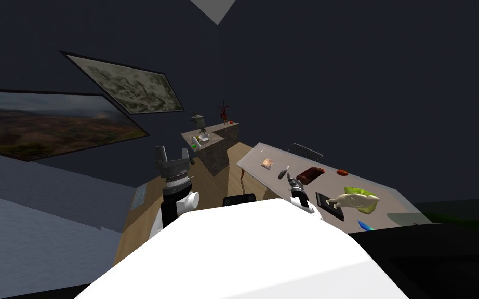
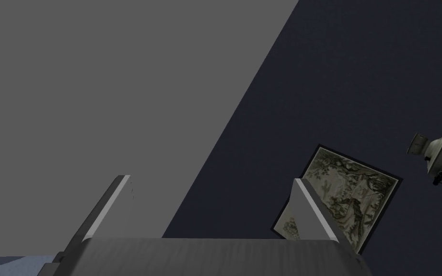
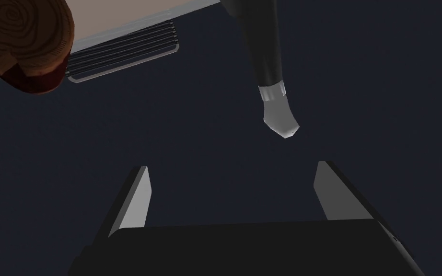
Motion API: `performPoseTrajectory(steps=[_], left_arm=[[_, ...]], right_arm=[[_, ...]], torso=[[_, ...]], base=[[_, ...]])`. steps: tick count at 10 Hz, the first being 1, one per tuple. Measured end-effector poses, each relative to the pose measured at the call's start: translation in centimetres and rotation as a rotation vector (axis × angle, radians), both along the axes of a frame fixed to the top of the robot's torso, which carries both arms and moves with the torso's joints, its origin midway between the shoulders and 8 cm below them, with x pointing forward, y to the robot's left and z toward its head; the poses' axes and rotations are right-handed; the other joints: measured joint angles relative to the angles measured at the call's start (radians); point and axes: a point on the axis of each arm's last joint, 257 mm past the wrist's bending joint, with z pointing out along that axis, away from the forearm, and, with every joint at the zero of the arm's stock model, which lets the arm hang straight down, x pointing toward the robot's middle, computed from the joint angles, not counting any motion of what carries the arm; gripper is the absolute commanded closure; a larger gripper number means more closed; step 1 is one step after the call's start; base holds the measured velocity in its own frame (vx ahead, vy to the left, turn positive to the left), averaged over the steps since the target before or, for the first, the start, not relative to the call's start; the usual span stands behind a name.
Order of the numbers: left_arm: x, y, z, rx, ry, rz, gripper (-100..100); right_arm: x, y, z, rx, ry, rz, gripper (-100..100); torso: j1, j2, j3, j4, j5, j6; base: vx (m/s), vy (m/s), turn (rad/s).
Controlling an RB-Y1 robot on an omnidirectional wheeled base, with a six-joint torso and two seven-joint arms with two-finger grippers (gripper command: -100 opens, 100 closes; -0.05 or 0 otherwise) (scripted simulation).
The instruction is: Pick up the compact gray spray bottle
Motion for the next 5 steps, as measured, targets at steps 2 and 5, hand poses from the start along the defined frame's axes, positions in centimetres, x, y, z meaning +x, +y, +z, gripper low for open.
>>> performPoseTrajectory(steps=[2,5], left_arm=[[0.0,0.0,0.0,0.0,0.0,0.0,0],[0.0,0.0,0.0,0.0,0.0,0.0,0]], right_arm=[[-0.5,-0.6,-1.4,-0.009,0.049,-0.017,-100],[-1.7,-1.6,-3.9,-0.018,0.133,-0.042,-100]], torso=[[-0.001,0.001,0.0,0.0,0.0,0.0],[-0.001,-0.001,0.0,0.0,0.0,0.0]], base=[[0.033,0.035,0.047],[0.055,0.04,0.042]])
